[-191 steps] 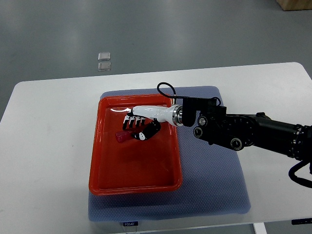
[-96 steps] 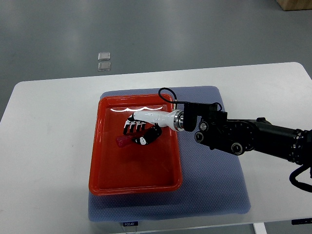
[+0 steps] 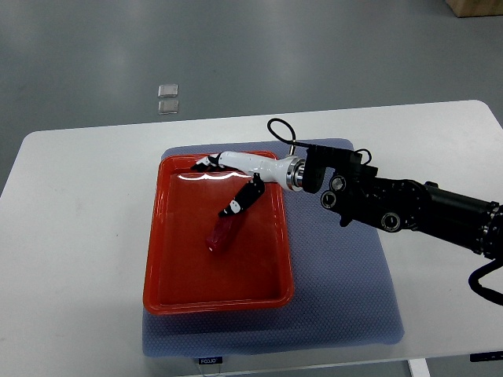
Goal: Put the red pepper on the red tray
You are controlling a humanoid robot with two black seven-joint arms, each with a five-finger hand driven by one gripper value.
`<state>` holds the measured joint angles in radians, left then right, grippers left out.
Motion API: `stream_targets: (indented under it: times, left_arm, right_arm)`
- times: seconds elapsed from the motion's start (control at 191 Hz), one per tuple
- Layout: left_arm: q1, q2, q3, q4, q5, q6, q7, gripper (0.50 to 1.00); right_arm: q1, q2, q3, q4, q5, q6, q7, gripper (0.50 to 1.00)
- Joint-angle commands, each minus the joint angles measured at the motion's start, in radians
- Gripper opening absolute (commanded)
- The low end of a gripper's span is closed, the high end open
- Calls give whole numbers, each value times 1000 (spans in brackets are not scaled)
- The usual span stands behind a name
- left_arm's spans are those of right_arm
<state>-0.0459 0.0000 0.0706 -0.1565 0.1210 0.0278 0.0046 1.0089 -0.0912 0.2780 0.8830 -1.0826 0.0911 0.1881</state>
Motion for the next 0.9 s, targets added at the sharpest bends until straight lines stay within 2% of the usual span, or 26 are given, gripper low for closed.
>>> stream_targets:
  times: [0.0, 0.183, 0.283, 0.33, 0.335, 0.408, 0.44, 0.539, 0.592, 0.895]
  left_arm:
    - [0, 0, 0, 0, 0, 0, 0, 1000]
    - [1, 0, 0, -2, 0, 0, 0, 1000]
    - [1, 0, -2, -2, 0, 0, 0, 1000]
    - [1, 0, -2, -2, 0, 0, 0, 1000]
    - [1, 0, -2, -2, 0, 0, 1, 1000]
    - [0, 0, -2, -2, 0, 0, 2, 1000]
    - [1, 0, 0, -2, 0, 0, 2, 1000]
    - [1, 0, 0, -2, 0, 0, 1, 1000]
    - [1, 0, 0, -2, 0, 0, 0, 1000]
    - [0, 0, -2, -2, 0, 0, 2, 1000]
  right_arm:
    - [-13, -16, 129, 1, 138, 3, 1, 879]
    - [-145, -30, 418, -1, 470, 10, 10, 881]
    - [-230, -22, 564, -1, 607, 16, 16, 885]
    - [-230, -22, 564, -1, 607, 16, 16, 885]
    - [-265, -19, 637, -1, 677, 30, 17, 893]
    - [-315, -21, 718, 1, 782, 71, 16, 895]
    - [-331, -22, 731, 1, 808, 93, 16, 895]
    - [-389, -24, 761, -1, 921, 231, 14, 901]
    - [-408, -22, 761, -7, 958, 268, 14, 909]
    - [-469, -16, 757, -21, 972, 277, 16, 911]
